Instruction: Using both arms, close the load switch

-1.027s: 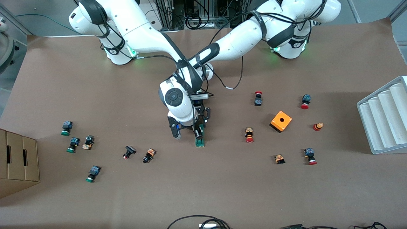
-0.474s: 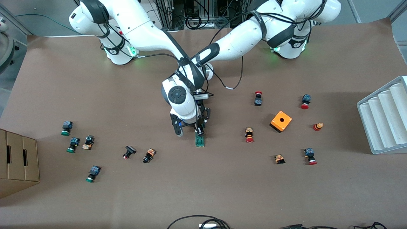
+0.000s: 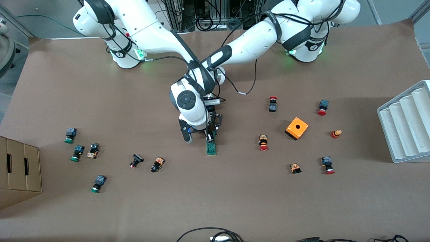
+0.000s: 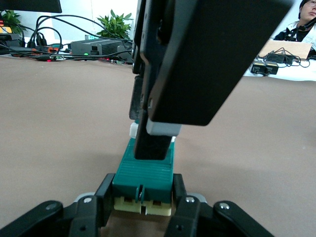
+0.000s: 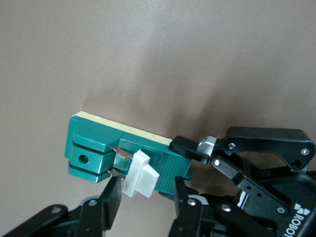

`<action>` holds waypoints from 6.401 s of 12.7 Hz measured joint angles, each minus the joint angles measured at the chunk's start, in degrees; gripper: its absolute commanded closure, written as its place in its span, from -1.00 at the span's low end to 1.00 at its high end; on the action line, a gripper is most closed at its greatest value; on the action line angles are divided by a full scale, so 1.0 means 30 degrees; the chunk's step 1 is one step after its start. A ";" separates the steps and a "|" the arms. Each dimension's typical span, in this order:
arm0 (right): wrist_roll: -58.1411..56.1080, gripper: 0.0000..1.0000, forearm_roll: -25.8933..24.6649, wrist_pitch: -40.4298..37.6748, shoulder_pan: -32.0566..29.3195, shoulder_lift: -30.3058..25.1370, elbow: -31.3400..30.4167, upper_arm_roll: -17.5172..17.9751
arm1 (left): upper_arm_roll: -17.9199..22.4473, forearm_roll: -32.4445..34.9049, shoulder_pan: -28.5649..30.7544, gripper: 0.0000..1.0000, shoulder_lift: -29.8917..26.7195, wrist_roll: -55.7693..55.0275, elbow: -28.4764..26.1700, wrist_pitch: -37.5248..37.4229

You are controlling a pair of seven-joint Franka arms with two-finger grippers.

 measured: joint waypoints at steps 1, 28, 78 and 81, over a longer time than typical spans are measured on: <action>-0.0020 0.15 0.0000 0.0001 0.0000 -0.0001 0.0000 -0.0003 | 0.0000 0.0000 0.0000 -0.03 0.0000 0.0000 0.0000 0.0000; -0.0734 0.55 0.0123 -0.0012 -0.0357 -0.0204 -0.0094 0.0126 | -0.0001 0.0026 0.0003 -0.09 0.0064 0.0000 0.0009 0.0000; -0.0776 0.58 0.0734 -0.2050 -0.3549 0.3735 0.6530 0.1370 | -0.0001 0.0032 0.0005 -0.15 0.0082 0.0029 0.0013 0.0001; -0.0854 0.53 0.0734 -0.2050 -0.3618 0.3854 0.6647 0.1362 | -0.0001 0.0032 0.0005 -0.15 0.0083 0.0029 0.0013 0.0001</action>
